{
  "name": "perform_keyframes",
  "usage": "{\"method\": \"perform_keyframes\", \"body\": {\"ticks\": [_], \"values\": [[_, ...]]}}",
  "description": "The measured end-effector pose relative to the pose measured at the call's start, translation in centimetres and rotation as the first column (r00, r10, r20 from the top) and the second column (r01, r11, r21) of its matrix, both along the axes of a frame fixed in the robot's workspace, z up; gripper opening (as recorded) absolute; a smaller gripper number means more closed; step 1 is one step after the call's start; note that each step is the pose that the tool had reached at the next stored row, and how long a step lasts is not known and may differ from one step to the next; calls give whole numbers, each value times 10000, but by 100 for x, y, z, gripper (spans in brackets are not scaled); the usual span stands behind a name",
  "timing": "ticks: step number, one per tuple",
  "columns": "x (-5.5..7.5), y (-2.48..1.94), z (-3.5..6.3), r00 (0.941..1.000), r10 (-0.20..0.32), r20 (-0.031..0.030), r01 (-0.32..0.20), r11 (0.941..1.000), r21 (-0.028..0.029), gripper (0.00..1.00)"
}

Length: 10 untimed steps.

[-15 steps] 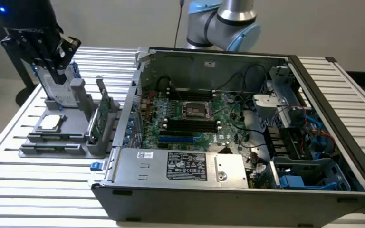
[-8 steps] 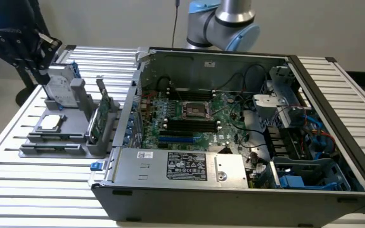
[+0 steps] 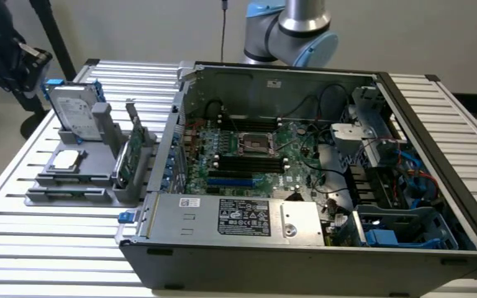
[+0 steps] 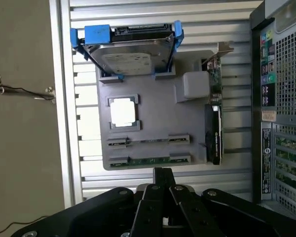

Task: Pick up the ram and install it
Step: 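Reach for the ram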

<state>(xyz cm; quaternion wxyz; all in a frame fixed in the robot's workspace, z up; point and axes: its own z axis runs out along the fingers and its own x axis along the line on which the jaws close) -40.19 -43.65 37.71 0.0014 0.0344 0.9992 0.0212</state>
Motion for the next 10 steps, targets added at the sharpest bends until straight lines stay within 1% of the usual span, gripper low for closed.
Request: {"method": "perform_keyframes", "body": {"ticks": [3,5,8,10], "values": [[-65,0,-1,9999,114,0,-114,9999,-23,11],[-69,0,-2,9992,407,0,-407,9992,-34,11],[-71,0,-2,9955,946,0,-946,9955,-41,11],[-71,0,-2,9943,1064,0,-1064,9943,-41,11]]}}
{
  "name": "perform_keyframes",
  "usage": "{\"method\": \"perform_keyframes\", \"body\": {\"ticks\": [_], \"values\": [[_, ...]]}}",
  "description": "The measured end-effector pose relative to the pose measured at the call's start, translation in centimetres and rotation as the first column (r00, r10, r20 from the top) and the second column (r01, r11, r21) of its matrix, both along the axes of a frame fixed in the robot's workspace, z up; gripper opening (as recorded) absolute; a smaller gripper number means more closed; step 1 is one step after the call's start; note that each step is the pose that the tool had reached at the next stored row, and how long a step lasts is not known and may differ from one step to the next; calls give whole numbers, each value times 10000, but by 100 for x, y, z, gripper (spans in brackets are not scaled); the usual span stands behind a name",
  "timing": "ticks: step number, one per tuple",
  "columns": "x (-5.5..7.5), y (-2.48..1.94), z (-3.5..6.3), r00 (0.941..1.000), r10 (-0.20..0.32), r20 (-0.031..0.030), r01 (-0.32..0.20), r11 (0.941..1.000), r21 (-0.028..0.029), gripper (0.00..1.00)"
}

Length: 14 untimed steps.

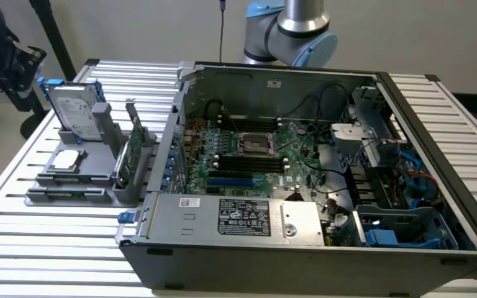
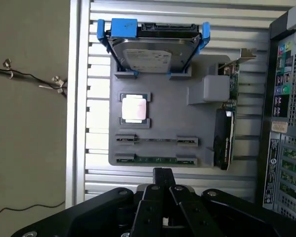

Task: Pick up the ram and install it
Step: 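Reach for the ram, then pick up the ram and move it above insertion slot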

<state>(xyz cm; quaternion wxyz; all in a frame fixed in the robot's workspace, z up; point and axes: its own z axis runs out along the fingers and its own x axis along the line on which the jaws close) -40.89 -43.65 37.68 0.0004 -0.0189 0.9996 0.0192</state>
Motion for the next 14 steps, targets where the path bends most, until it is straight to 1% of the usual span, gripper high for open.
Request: {"method": "perform_keyframes", "body": {"ticks": [14], "values": [[0,0,-1,10000,6,-1,-6,10000,-1,11]]}}
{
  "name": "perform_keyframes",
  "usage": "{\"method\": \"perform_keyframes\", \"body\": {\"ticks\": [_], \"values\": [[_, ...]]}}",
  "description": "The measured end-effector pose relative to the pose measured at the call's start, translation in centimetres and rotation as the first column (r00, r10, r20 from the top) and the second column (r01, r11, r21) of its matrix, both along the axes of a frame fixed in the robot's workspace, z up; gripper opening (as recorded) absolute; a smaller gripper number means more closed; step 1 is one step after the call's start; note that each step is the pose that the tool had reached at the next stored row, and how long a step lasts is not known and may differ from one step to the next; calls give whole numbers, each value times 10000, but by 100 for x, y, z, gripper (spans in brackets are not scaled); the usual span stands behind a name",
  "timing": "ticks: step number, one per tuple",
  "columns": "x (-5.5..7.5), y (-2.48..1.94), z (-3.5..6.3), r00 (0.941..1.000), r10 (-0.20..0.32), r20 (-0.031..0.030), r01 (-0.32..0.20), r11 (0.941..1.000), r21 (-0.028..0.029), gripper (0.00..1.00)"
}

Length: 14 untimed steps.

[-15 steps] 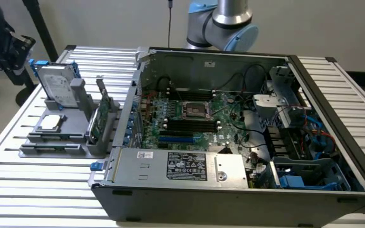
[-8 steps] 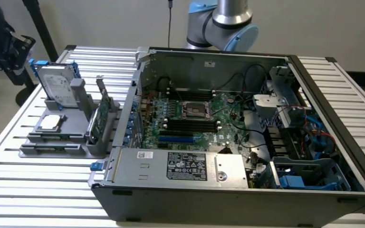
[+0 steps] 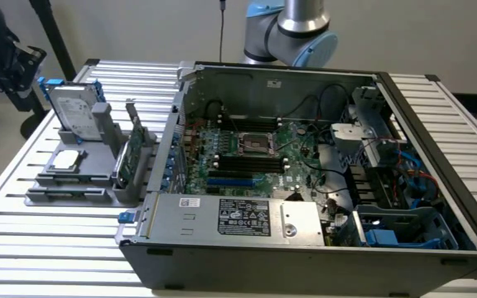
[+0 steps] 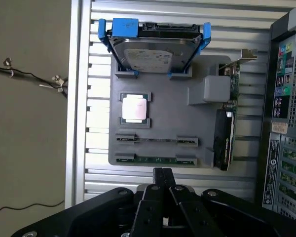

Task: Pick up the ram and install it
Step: 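Pick up the ram and move it above insertion slot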

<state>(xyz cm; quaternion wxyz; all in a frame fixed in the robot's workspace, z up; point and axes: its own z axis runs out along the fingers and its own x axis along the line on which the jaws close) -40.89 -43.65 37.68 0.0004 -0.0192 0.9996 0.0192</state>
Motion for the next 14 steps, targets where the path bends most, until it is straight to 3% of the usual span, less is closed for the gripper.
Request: {"method": "perform_keyframes", "body": {"ticks": [4,7,10,14], "values": [[0,0,-9,9983,574,0,-574,9983,0,11],[0,0,-20,9938,1112,1,-1112,9938,0,11],[0,0,-31,9861,1662,1,-1662,9861,0,11],[0,0,-47,9713,2378,1,-2378,9713,1,11]]}}
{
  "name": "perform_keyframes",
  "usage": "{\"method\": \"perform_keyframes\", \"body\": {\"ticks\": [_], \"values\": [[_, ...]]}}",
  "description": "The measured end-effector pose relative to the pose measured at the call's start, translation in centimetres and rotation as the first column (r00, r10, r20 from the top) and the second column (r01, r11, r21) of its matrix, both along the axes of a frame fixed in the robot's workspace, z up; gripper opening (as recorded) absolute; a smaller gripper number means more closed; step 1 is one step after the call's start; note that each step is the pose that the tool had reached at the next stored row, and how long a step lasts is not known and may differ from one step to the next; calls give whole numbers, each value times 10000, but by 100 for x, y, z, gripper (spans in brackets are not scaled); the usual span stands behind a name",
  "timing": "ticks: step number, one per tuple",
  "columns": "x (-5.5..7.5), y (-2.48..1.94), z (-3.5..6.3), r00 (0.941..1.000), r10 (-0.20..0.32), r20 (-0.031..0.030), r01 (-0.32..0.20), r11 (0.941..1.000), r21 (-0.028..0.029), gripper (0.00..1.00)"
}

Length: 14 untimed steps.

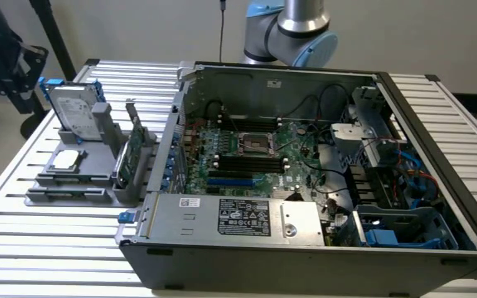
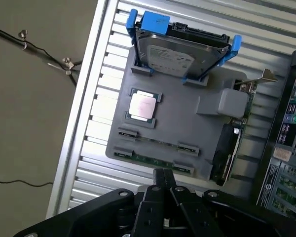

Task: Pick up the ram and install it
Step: 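Pick up the ram and move it above insertion slot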

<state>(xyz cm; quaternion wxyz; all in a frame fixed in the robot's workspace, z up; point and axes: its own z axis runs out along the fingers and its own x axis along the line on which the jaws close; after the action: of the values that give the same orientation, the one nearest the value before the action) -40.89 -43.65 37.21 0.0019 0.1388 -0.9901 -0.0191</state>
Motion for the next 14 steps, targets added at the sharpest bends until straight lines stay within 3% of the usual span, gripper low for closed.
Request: {"method": "perform_keyframes", "body": {"ticks": [4,7,11,14], "values": [[0,0,-14,9974,718,0,-718,9974,-1,11],[0,0,-24,9920,1261,-1,-1261,9920,-1,11],[0,0,-34,9801,1986,-1,-1986,9801,0,11],[0,0,-40,9678,2517,0,-2517,9678,0,11]]}}
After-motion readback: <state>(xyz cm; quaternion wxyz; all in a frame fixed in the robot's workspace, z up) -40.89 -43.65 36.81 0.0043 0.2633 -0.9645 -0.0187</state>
